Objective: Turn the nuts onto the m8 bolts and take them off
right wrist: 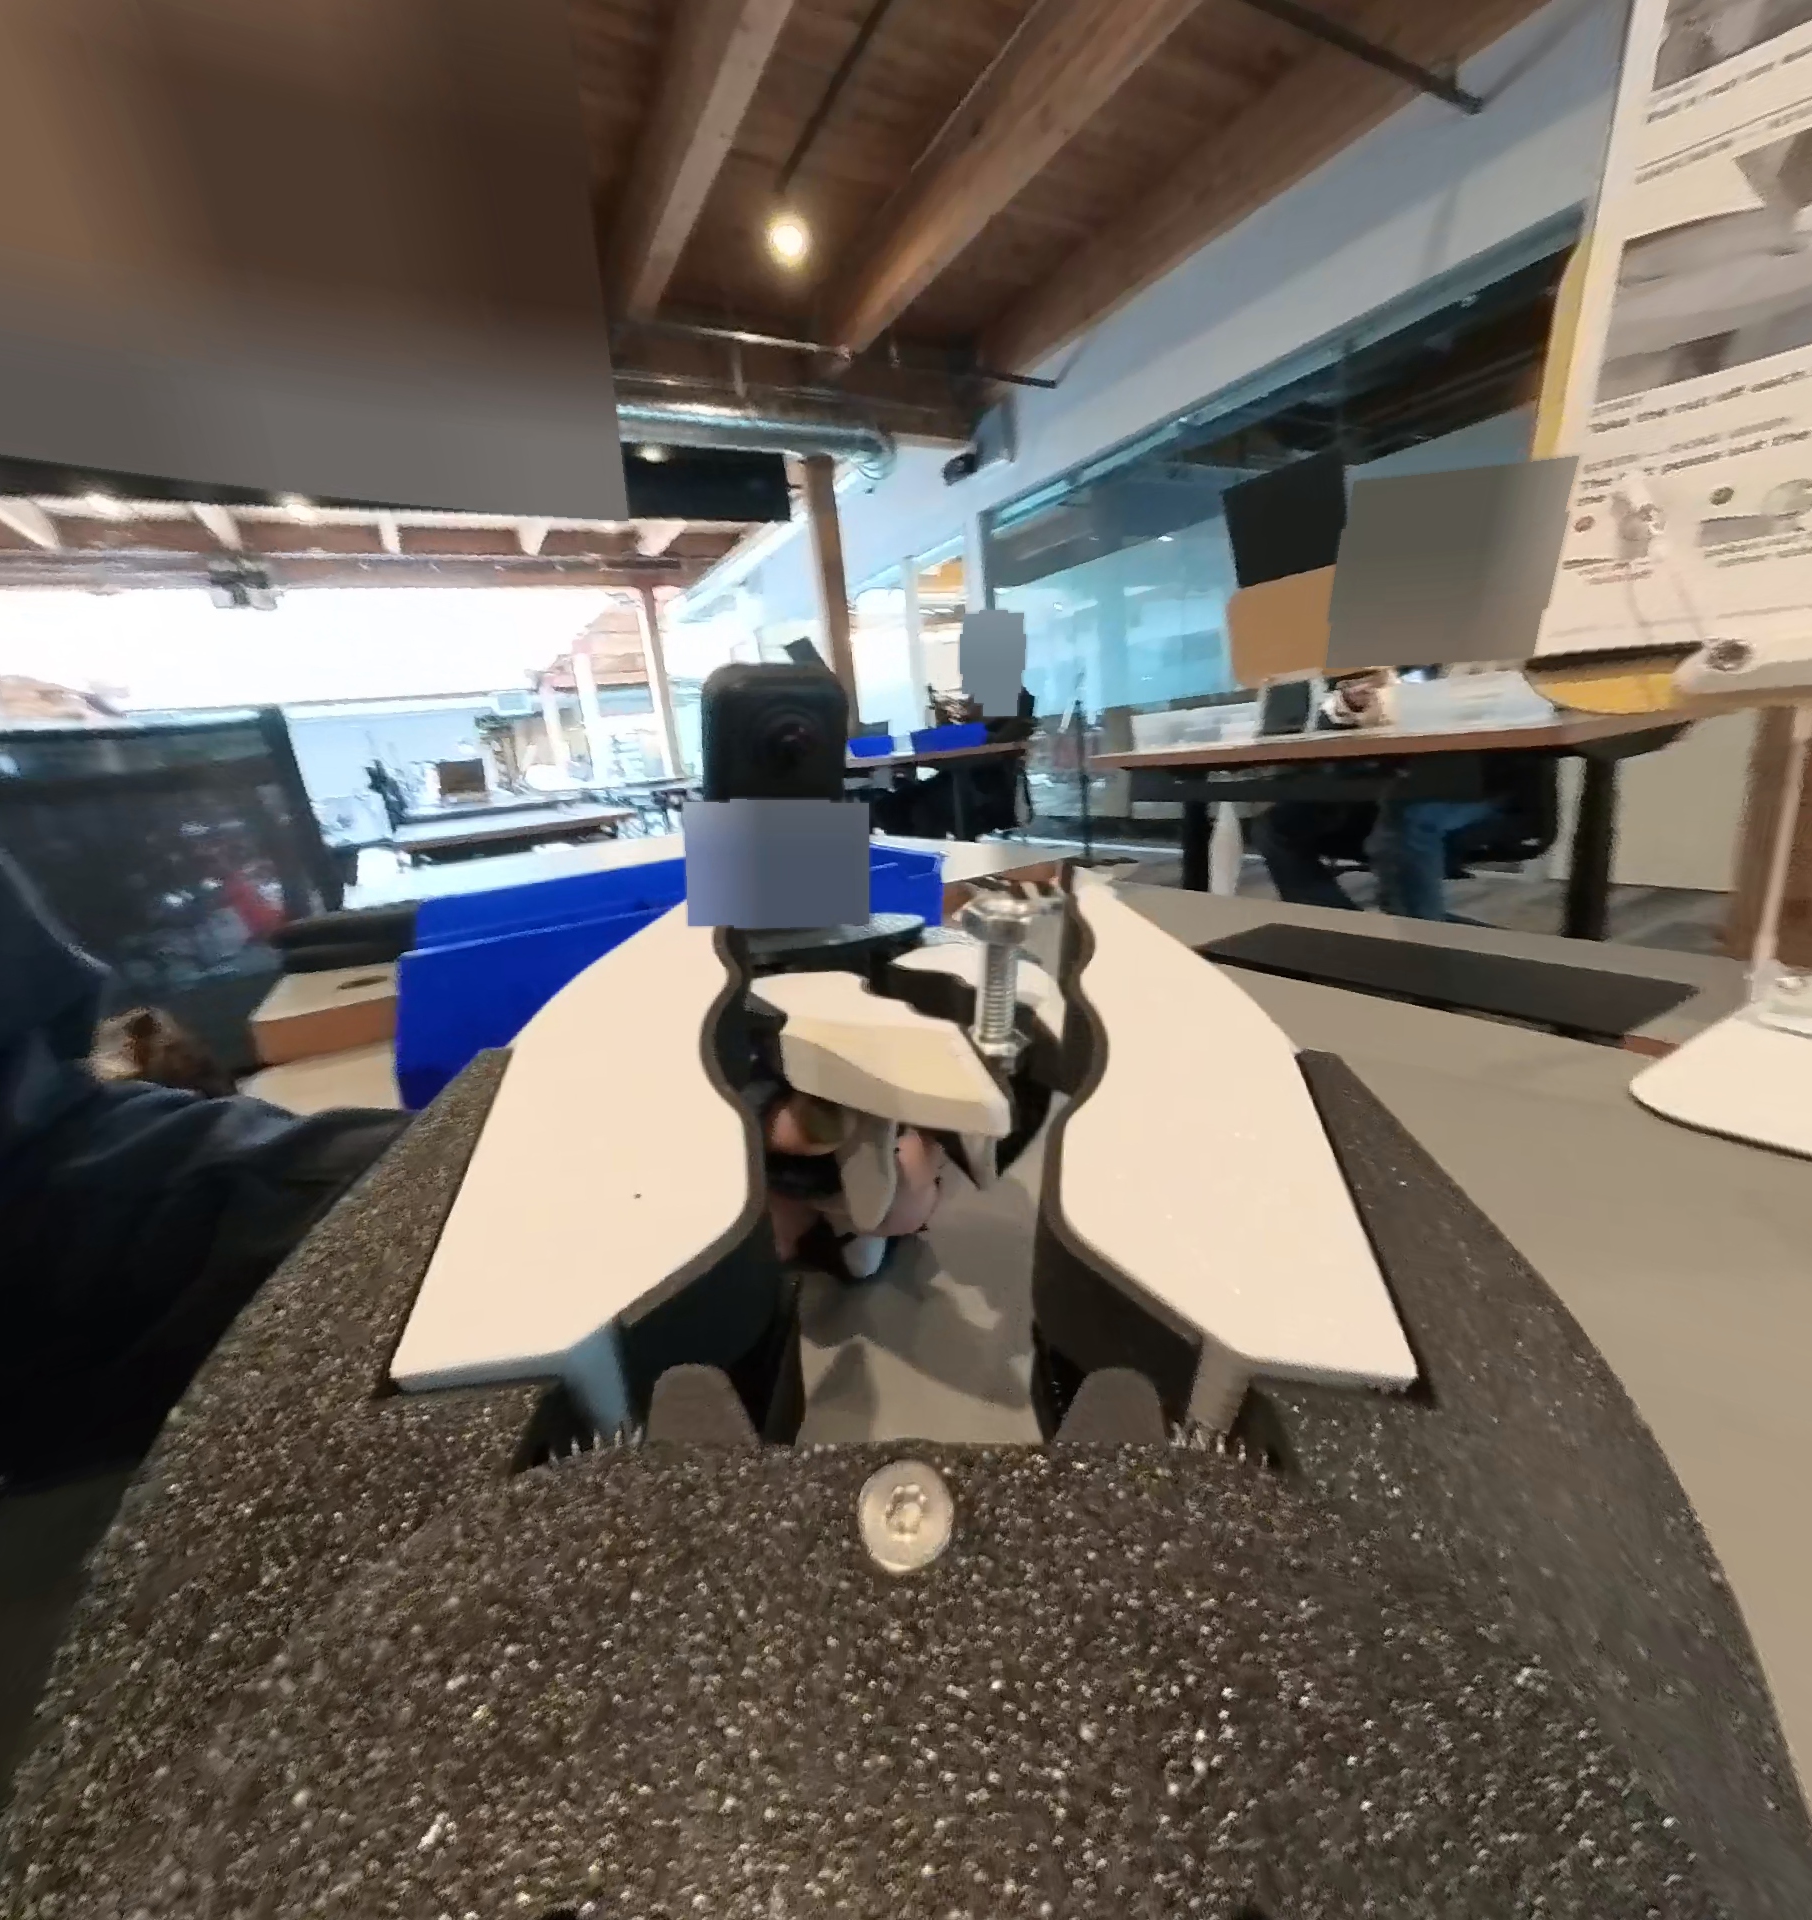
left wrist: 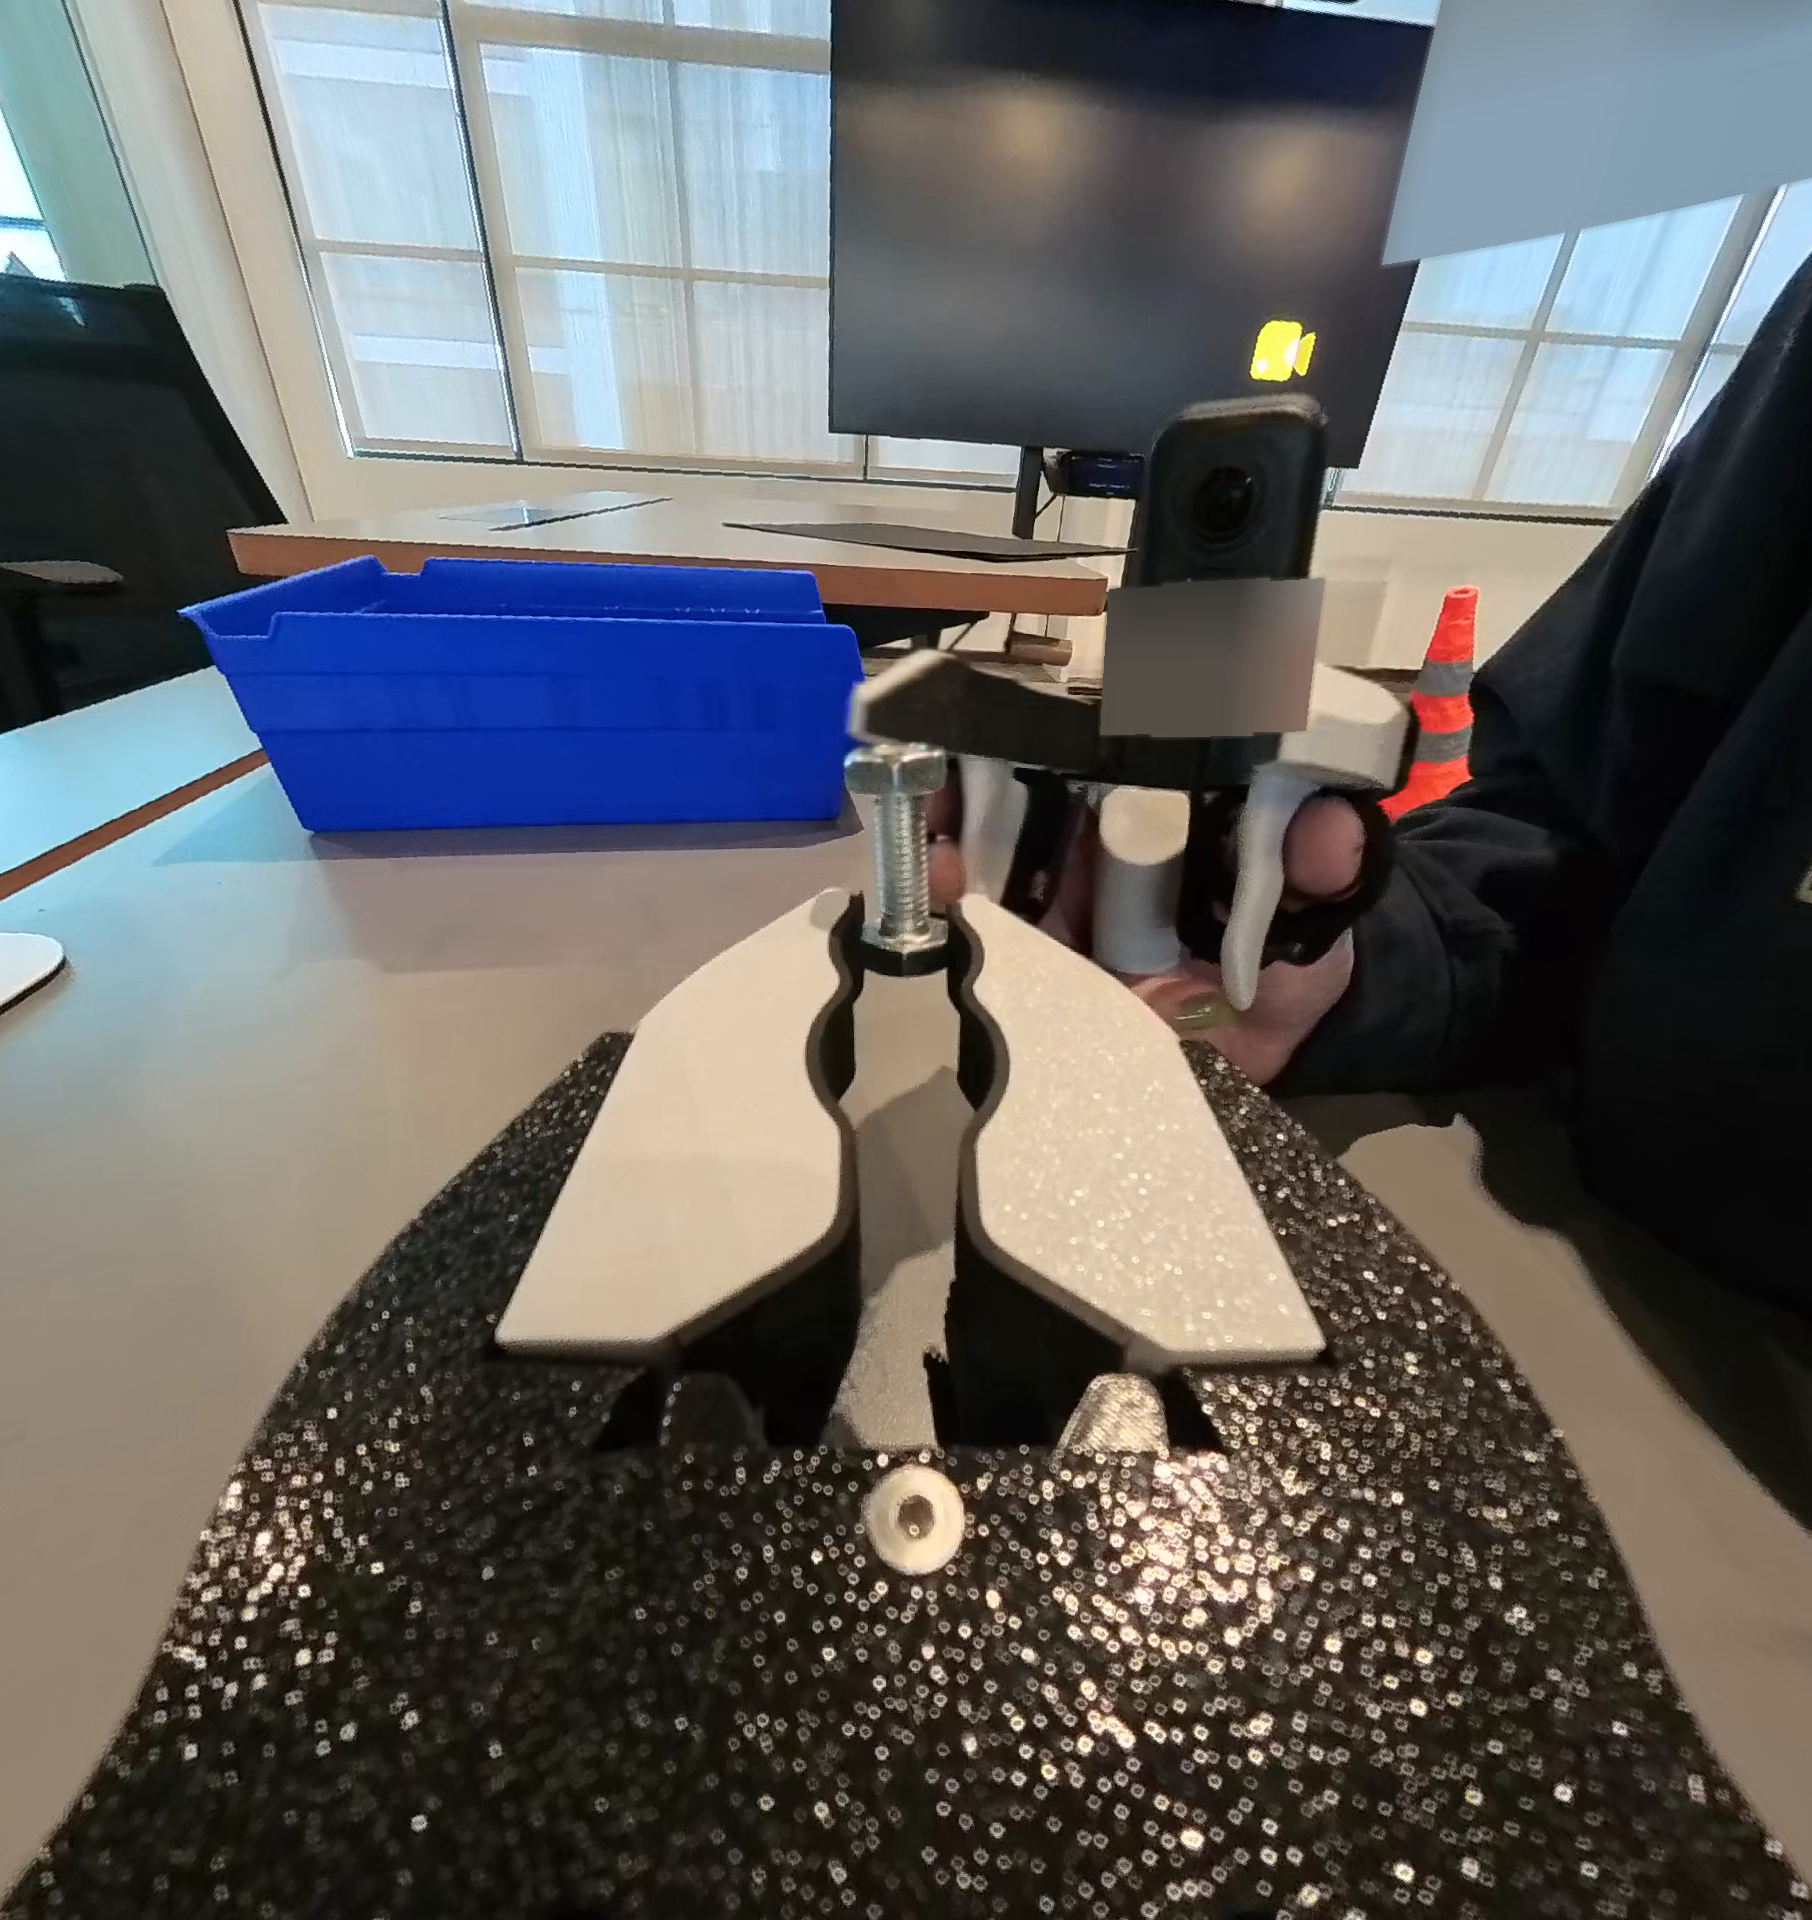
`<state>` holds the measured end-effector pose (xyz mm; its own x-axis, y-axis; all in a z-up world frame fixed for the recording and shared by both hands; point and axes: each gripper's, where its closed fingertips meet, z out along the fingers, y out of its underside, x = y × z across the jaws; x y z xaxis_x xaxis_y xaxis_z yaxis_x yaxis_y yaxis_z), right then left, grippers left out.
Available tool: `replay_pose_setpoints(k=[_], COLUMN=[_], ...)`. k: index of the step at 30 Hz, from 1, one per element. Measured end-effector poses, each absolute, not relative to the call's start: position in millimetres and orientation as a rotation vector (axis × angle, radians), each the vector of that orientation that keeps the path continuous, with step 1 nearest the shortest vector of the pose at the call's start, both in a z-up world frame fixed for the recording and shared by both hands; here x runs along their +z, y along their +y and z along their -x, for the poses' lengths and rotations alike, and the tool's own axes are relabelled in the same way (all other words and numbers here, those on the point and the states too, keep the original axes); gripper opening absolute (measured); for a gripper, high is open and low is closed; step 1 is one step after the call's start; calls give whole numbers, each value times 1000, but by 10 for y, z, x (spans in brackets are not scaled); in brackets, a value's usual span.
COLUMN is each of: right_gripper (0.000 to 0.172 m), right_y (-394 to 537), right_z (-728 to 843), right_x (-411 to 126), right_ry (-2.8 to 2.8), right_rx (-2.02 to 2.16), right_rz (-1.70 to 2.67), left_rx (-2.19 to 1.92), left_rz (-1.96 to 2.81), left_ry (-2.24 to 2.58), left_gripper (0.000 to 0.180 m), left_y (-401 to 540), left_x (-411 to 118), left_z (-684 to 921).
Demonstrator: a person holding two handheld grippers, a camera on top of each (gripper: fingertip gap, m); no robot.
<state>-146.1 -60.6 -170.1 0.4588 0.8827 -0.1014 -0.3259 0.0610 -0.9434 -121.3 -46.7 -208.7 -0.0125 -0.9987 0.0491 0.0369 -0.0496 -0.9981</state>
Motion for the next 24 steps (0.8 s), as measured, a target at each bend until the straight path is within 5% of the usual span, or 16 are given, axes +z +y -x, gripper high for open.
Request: replay_pose_setpoints(k=[3,5,10,24], right_gripper=[56,36,62,69], right_y=[-672,-771,-612,-719], right_z=[1533,1478,1456,1742], right_x=[-1742,-1727,-1700,-1840], right_ry=[-665,-692,-641,-968], right_rx=[999,1029,921,1028], right_rz=[1183,1155,1167,1276], left_rx=[-1271,-1275,-1272,-1316], left_rz=[1213,1212,1209,1172], left_ry=[1167,1157,1185,1351], left_gripper=[14,14,14,14], left_y=[-467,-460,-489,-711], left_x=[-2088,-2079,-2097,-2179], left_z=[1214,1222,1207,1161])
